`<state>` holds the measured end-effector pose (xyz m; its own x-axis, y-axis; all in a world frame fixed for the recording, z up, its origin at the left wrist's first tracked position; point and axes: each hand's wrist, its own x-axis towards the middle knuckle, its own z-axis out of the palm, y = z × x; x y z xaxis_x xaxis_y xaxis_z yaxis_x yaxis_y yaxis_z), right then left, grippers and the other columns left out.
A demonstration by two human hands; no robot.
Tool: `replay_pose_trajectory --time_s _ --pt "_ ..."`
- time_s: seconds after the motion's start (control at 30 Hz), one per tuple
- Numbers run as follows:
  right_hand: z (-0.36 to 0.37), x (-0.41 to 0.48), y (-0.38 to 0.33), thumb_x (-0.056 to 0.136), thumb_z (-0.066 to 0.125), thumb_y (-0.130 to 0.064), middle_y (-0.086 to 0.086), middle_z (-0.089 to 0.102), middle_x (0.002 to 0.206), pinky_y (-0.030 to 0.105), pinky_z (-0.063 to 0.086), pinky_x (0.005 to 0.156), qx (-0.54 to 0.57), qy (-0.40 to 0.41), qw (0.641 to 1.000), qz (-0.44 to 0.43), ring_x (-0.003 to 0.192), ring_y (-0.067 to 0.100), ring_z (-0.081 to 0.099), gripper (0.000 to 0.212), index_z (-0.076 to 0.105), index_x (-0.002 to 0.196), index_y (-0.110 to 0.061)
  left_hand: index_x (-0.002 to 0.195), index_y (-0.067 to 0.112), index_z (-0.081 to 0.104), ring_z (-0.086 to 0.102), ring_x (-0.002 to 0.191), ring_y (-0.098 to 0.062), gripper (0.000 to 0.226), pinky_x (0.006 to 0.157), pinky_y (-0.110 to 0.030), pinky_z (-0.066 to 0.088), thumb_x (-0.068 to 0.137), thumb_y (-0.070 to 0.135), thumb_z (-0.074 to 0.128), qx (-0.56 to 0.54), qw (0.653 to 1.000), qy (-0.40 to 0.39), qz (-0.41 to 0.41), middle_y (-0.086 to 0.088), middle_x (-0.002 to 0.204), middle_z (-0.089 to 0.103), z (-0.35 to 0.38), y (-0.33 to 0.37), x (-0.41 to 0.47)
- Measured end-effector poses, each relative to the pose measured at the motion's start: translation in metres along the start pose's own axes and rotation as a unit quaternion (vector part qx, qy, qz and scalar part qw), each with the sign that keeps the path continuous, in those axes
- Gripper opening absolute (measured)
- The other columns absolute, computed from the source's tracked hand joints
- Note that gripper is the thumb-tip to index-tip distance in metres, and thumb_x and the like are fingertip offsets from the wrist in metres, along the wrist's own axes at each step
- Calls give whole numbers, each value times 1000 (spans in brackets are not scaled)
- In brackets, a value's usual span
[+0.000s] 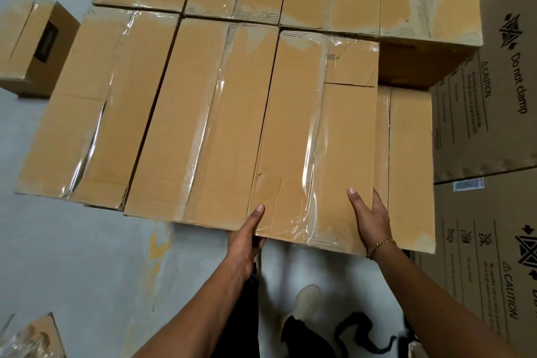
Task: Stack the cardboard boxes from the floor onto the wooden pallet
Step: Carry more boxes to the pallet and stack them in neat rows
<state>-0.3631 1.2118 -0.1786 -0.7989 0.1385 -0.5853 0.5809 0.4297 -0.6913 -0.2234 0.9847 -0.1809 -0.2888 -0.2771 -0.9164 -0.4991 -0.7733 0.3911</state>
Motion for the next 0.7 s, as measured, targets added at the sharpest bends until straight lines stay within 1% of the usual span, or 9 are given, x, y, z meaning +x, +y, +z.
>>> replay_pose_trajectory --time_s 0.13,0.23,0.3,0.4,0.43,0.5,0.53,0.6,0.7 --pt "0 0 0 88 68 -63 0 45 159 40 32 120 -3 -6 1000 -7 146 23 41 85 39 158 -24 121 12 73 69 114 -19 74 104 -37 55 60 49 93 5 1000 6 3 0 118 76 0 0 0" --pt "-3 -1 -2 91 67 -60 -1 43 159 37 31 119 -22 -11 1000 -12 147 23 39 83 36 159 -24 121 16 73 64 117 -17 71 106 -39 53 61 50 91 16 1000 -7 5 6 116 72 -4 1 0" --pt "-6 -4 -5 92 67 -57 -1 45 159 34 32 116 -40 -18 999 -27 145 23 41 81 34 160 -26 119 20 73 59 121 -20 64 106 -40 52 66 50 90 38 999 -14 8 10 113 68 -10 3 -3" --pt "-12 -10 -15 93 69 -49 3 37 163 36 31 118 -82 -28 995 -49 148 25 38 86 25 163 -24 113 22 73 55 131 -27 36 111 -43 47 83 40 83 60 998 -21 12 0 123 66 -21 11 -11" --pt "-14 -14 -18 93 70 -48 4 33 165 38 30 120 -99 -30 993 -59 150 26 35 88 22 163 -23 116 19 72 55 132 -29 35 114 -45 45 87 37 80 66 998 -18 18 -4 128 66 -26 13 -13" --pt "-18 -21 -24 94 70 -45 6 26 168 39 28 122 -145 -29 985 -91 152 27 31 90 19 164 -19 139 11 58 57 129 -31 60 113 -48 45 88 35 78 64 997 11 41 -11 138 63 -36 17 -20" --pt "-19 -26 -27 95 69 -44 6 23 169 39 26 123 -173 -27 978 -110 152 27 29 89 18 164 -17 151 9 43 57 129 -32 78 110 -49 47 87 36 80 60 996 39 55 -14 141 59 -41 19 -24" --pt "-22 -37 -34 97 67 -42 6 20 170 39 25 123 -215 -32 964 -150 154 28 26 87 19 163 -15 163 12 14 50 136 -35 106 111 -52 46 86 38 82 62 990 95 87 -17 153 47 -52 22 -38" --pt "-20 -62 -48 97 66 -41 4 20 170 40 29 122 -236 -67 949 -198 151 28 33 84 20 163 -17 166 15 1 32 151 -36 114 121 -53 33 87 38 80 96 975 139 145 -13 169 24 -68 28 -61"
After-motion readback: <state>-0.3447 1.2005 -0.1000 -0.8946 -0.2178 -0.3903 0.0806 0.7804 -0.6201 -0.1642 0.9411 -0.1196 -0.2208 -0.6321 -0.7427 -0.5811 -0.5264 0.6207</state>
